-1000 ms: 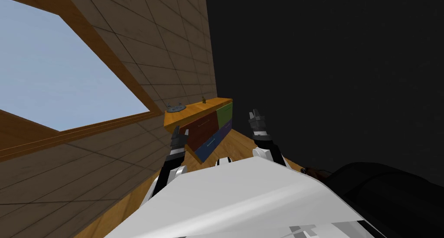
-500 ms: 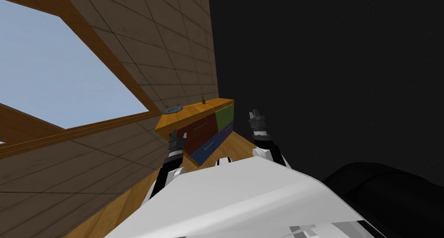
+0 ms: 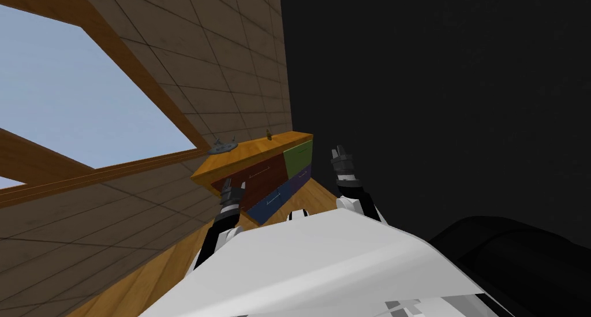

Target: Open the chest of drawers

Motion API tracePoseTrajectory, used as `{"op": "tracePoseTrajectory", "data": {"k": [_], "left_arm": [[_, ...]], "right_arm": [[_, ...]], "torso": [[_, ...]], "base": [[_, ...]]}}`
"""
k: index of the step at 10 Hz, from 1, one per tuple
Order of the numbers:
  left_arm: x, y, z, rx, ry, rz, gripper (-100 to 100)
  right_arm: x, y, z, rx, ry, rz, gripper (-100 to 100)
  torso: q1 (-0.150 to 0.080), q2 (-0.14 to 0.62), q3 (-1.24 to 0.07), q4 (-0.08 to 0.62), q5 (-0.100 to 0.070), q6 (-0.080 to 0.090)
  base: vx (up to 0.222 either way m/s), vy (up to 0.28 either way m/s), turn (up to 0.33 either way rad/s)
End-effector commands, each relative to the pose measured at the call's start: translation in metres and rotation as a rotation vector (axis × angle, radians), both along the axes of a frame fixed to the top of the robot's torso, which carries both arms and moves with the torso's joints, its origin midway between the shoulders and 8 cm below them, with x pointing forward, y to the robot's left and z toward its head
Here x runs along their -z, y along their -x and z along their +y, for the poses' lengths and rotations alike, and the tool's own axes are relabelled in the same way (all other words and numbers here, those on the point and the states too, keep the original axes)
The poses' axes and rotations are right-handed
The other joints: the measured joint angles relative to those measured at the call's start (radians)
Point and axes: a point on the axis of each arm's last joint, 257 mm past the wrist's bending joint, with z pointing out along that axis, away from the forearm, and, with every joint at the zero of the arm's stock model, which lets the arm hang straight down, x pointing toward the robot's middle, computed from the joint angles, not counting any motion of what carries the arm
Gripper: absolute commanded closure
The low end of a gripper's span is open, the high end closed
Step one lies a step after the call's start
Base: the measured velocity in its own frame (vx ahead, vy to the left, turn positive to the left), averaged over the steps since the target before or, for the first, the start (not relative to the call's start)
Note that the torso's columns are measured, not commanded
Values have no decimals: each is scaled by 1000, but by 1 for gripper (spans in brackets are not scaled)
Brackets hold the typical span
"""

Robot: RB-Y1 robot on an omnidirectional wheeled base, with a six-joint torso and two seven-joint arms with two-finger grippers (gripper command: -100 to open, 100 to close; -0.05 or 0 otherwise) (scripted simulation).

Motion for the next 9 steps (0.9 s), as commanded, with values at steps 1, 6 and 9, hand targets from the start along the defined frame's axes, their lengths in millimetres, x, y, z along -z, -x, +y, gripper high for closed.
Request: {"op": "tracePoseTrajectory", "data": {"k": [1, 6, 9], "left_arm": [[20, 0, 17, -22, 53, 31, -100], [63, 11, 57, -84, 184, 97, -100], [59, 12, 63, -89, 189, 102, -100]], "right_arm": [[0, 0, 0, 0, 0, 0, 0], [0, 0, 0, 0, 0, 0, 0], [0, 0, 0, 0, 0, 0, 0]], "torso": [[3, 2, 1, 0, 1, 0], [0, 2, 1, 1, 0, 0], [6, 5, 3, 1, 1, 1]], "base": [[121, -142, 98], [115, -171, 140], [79, -86, 64]]}}
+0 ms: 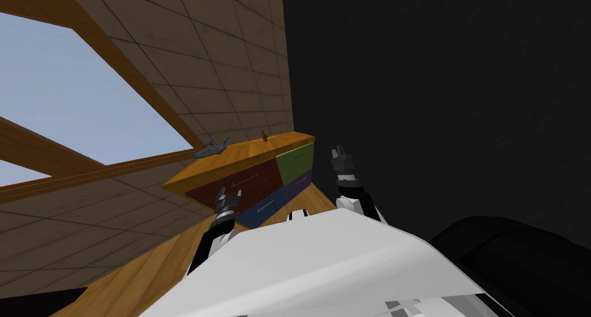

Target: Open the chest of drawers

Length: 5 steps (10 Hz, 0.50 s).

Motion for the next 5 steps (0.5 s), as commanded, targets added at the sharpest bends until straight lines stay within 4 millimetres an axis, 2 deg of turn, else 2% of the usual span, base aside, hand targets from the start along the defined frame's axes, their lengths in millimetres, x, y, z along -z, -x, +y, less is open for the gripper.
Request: {"op": "tracePoseTrajectory", "data": {"k": [1, 2, 3, 5], "left_arm": [[-5, 2, 2, 0, -4, -2, -100], [-6, 2, 2, 0, -3, -1, 100], [-9, 5, 1, 4, -5, -2, 100], [-11, 8, 0, 6, -7, -3, 100]], "right_arm": [[0, 0, 0, 0, 0, 0, 0], [0, 0, 0, 0, 0, 0, 0], [0, 0, 0, 0, 0, 0, 0], [0, 0, 0, 0, 0, 0, 0]], "torso": [[1, -3, -1, 0, 1, 0], [-2, -2, -1, -1, 0, 0], [-4, -1, 0, 0, -1, 0], [-8, 2, 2, -2, 1, 1]], "base": [[55, -3, 3], [8, 0, 0], [-98, -38, 41], [-178, -106, 17]]}}
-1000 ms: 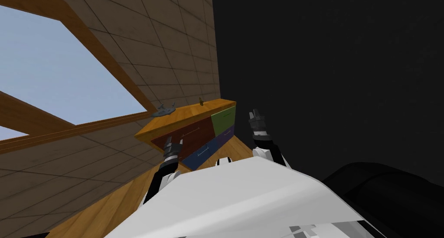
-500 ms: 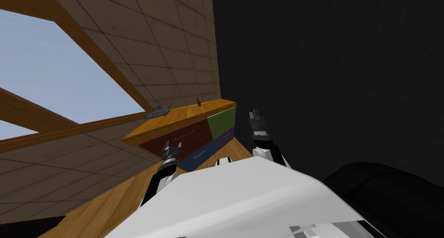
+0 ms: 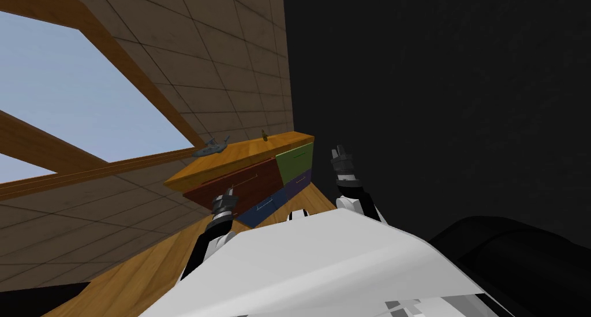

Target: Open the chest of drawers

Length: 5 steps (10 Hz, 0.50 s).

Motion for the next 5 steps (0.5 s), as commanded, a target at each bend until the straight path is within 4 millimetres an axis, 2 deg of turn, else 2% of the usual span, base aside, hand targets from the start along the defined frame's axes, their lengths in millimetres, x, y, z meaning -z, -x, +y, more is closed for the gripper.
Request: {"op": "tracePoseTrajectory", "data": {"k": [1, 3, 5], "left_arm": [[1, 5, -3, 5, 4, 10, 100], [5, 7, -3, 5, 5, 20, 100], [4, 10, -5, 10, 4, 23, 100]], "right_arm": [[0, 0, 0, 0, 0, 0, 0], [0, 0, 0, 0, 0, 0, 0], [0, 0, 0, 0, 0, 0, 0]], "torso": [[-1, -3, -2, 0, -1, 1], [4, -11, -8, 1, -4, 0], [2, -3, -3, 0, -1, 0]], "base": [[-179, -108, 23], [-91, -44, 12], [-184, -87, 17]]}}
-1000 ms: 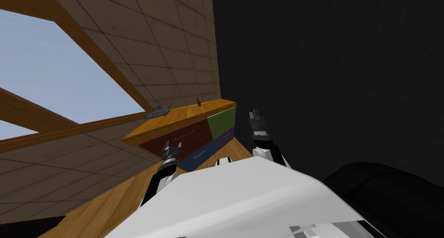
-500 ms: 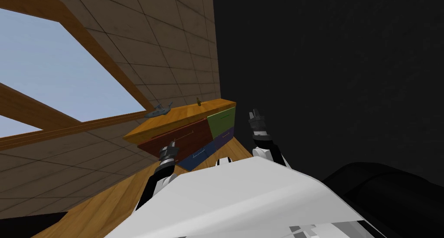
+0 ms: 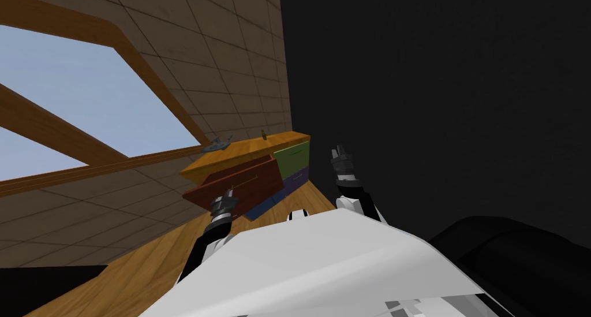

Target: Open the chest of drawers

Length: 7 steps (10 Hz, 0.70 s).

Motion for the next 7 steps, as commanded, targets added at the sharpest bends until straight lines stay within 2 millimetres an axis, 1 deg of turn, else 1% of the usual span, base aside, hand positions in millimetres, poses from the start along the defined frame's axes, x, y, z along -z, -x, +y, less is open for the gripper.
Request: {"op": "tracePoseTrajectory", "data": {"k": [1, 2, 3, 7], "left_arm": [[2, 3, -4, 7, 2, 8, 100], [0, 3, -2, 4, -1, 3, 100], [-7, 11, 1, 2, 4, 12, -100], [-30, 24, 4, 6, 3, 9, -100]], "right_arm": [[0, 0, 0, 0, 0, 0, 0], [0, 0, 0, 0, 0, 0, 0], [0, 0, 0, 0, 0, 0, 0], [0, 0, 0, 0, 0, 0, 0]], "torso": [[-1, 0, 1, 0, 0, 1], [-1, -1, 0, 0, 0, 1], [3, -7, -4, 1, -2, 0], [1, -2, -2, 1, -2, -1]], "base": [[-202, -99, 16], [-103, -48, 5], [2, -16, 11], [53, -13, 16]]}}
